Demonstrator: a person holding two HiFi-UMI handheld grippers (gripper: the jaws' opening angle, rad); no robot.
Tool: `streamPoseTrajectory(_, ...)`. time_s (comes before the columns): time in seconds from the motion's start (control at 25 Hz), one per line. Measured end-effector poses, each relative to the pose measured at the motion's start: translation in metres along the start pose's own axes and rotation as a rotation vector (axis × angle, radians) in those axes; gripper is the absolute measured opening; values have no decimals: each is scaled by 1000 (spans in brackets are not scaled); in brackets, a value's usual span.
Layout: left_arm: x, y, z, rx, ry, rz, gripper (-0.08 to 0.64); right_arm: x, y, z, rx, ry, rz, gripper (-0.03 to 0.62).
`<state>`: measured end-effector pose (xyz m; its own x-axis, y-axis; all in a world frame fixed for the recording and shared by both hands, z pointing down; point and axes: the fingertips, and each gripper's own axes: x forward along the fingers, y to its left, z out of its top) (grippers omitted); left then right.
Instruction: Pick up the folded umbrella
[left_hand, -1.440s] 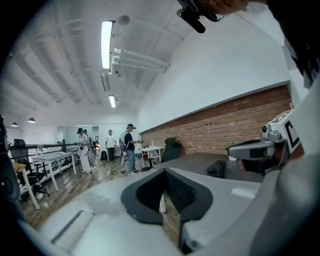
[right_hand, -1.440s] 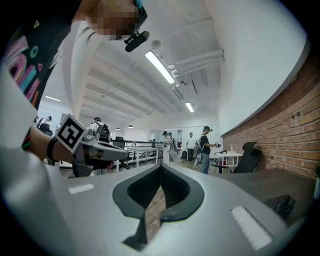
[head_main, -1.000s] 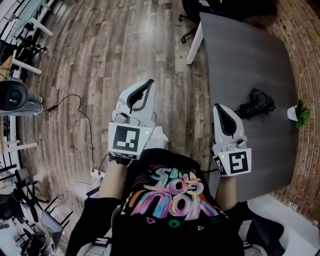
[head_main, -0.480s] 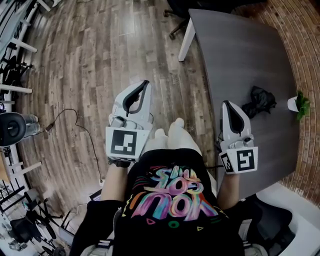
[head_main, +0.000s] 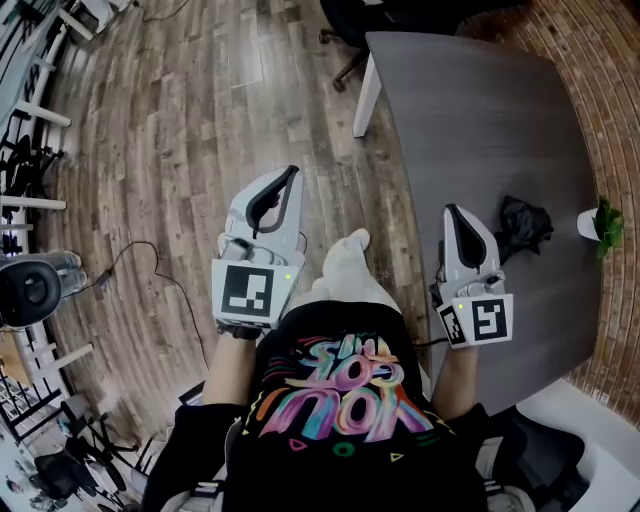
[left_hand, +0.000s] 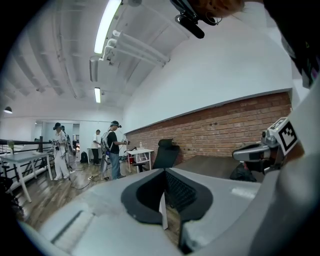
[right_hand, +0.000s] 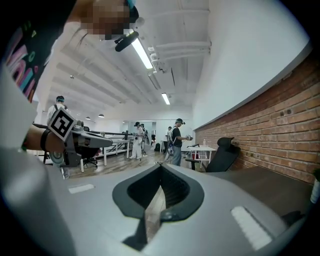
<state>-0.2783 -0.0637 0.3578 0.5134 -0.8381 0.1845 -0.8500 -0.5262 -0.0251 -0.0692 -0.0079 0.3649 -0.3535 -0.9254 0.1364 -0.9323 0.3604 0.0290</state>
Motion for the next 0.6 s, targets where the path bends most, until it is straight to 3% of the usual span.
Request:
streamPoseTrajectory(0.28,104,-21,42,62,-14,-139,0,34,-76,11,38,-14,-97,0)
streamPoseTrajectory(0.6,215,-109,75,141,-29,-406,1,-3,-181,2,114,-23,-372,0)
